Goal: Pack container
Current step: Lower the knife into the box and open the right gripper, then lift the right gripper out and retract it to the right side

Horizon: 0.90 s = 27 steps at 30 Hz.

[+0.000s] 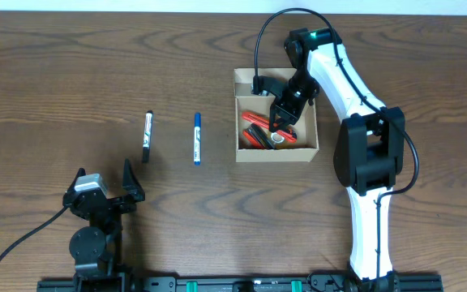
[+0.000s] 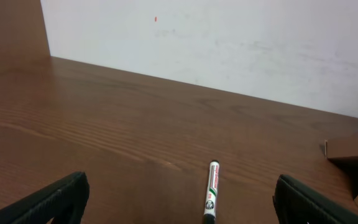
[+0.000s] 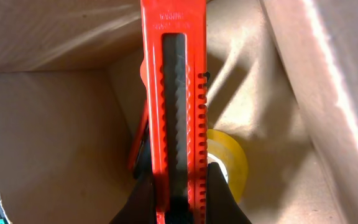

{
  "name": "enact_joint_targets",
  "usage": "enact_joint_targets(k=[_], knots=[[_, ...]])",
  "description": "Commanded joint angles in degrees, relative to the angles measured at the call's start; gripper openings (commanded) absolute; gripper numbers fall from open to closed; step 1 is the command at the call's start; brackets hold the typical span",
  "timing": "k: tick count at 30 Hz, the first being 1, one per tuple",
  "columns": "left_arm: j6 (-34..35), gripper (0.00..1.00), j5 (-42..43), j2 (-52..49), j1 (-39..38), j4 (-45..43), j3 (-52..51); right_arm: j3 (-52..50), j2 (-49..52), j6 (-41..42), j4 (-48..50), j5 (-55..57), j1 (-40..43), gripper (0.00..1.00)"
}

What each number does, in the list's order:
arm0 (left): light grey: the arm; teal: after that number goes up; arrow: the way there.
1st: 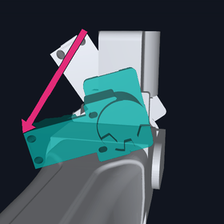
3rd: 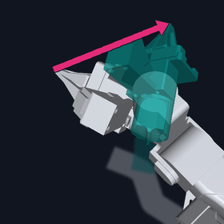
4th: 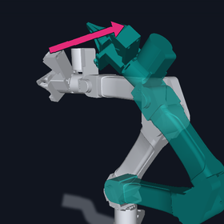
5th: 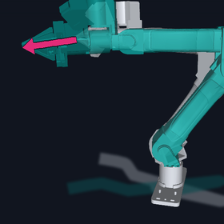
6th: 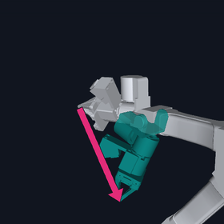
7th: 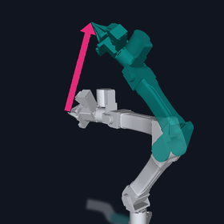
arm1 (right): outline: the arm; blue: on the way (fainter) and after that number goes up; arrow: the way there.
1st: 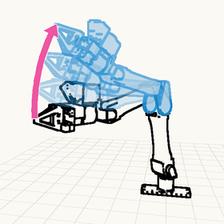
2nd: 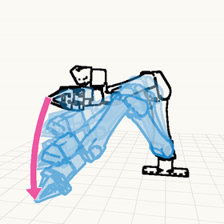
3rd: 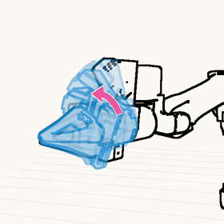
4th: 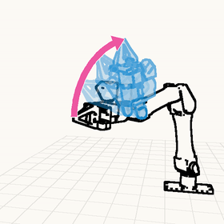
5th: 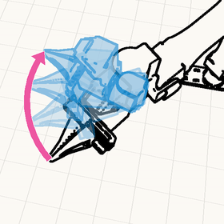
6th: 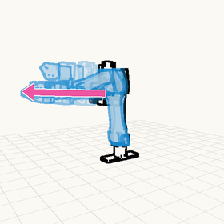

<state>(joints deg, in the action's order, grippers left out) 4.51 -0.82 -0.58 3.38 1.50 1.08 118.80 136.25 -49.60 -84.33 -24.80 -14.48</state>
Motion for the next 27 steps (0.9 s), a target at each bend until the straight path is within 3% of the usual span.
enact_joint_targets(k=[1, 7, 11, 17, 27], knots=[[-0.02, 0.95, 0.39, 0.39, 0.35, 2.93, -0.81, -0.37, -0.20, 1.14, 0.20, 0.20, 0.31, 0.01], [-0.02, 0.95, 0.39, 0.39, 0.35, 2.93, -0.81, -0.37, -0.20, 2.45, 1.05, 1.27, 0.31, 0.13], [-0.02, 0.95, 0.39, 0.37, 0.35, 2.93, -0.81, -0.37, -0.20, 2.45, 1.05, 1.31, 0.31, 0.31], [-0.02, 0.95, 0.39, 0.39, 0.35, 2.93, -0.81, -0.37, -0.20, 3.76, 1.75, 2.32, 0.31, 0.33], [-0.02, 0.95, 0.39, 0.39, 0.35, 2.93, -0.81, 0.11, -0.37, 5.05, 1.40, 2.29, 0.28, 0.29]])
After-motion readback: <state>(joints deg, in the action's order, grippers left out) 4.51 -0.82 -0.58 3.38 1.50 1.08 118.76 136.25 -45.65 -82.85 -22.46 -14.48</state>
